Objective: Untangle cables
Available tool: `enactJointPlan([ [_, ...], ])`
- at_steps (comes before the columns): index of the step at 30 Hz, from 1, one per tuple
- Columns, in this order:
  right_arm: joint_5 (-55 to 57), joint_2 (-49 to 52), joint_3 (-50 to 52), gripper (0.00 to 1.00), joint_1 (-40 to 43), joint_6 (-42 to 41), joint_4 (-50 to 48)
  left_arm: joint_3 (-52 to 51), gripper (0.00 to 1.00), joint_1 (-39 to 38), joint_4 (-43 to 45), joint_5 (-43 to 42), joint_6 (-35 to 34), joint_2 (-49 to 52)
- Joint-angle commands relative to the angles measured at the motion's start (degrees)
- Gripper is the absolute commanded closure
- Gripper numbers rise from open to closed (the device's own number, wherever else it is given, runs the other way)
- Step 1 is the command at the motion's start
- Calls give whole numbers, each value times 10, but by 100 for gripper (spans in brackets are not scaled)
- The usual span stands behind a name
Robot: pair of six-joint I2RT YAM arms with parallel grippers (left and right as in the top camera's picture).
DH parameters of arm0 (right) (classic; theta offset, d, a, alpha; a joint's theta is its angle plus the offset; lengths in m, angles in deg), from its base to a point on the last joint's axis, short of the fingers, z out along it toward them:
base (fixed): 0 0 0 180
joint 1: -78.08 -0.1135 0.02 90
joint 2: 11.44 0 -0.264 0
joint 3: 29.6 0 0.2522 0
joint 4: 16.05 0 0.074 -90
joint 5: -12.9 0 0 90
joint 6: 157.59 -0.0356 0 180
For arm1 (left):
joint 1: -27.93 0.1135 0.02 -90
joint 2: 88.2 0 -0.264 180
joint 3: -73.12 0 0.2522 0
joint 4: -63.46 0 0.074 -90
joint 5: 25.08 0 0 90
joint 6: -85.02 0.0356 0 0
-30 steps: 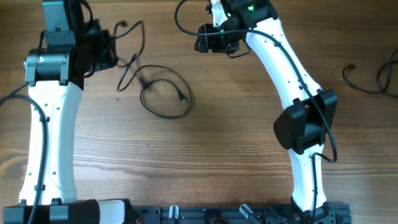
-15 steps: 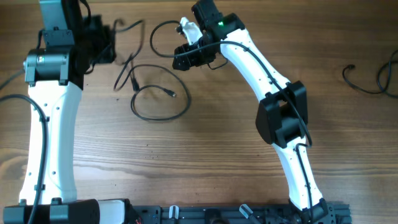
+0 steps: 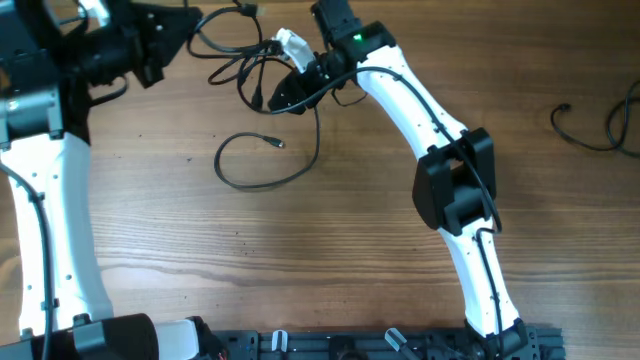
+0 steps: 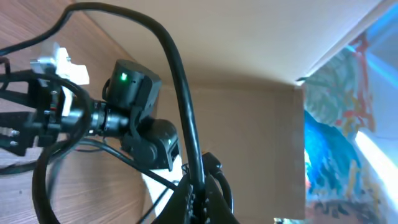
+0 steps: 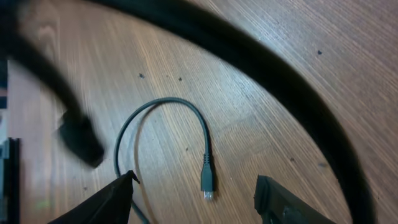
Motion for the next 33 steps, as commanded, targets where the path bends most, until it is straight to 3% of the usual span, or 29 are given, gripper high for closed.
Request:
enactJointPlan([
  [1, -94, -10, 0, 34, 14, 58, 43, 5, 96, 36, 6, -76, 26, -5],
  [9, -102, -107, 0, 34, 15, 105, 103, 5, 96, 38, 5, -91, 66, -5],
  [14, -11, -117, 0, 38, 17, 99, 40, 5, 96, 31, 6, -146, 67, -5],
  [19, 29, -110, 0, 30, 18, 108, -44, 5, 96, 31, 18, -236, 67, -5],
  [33, -68, -58, 1, 28, 17, 129, 6, 5, 96, 31, 17, -236, 64, -6],
])
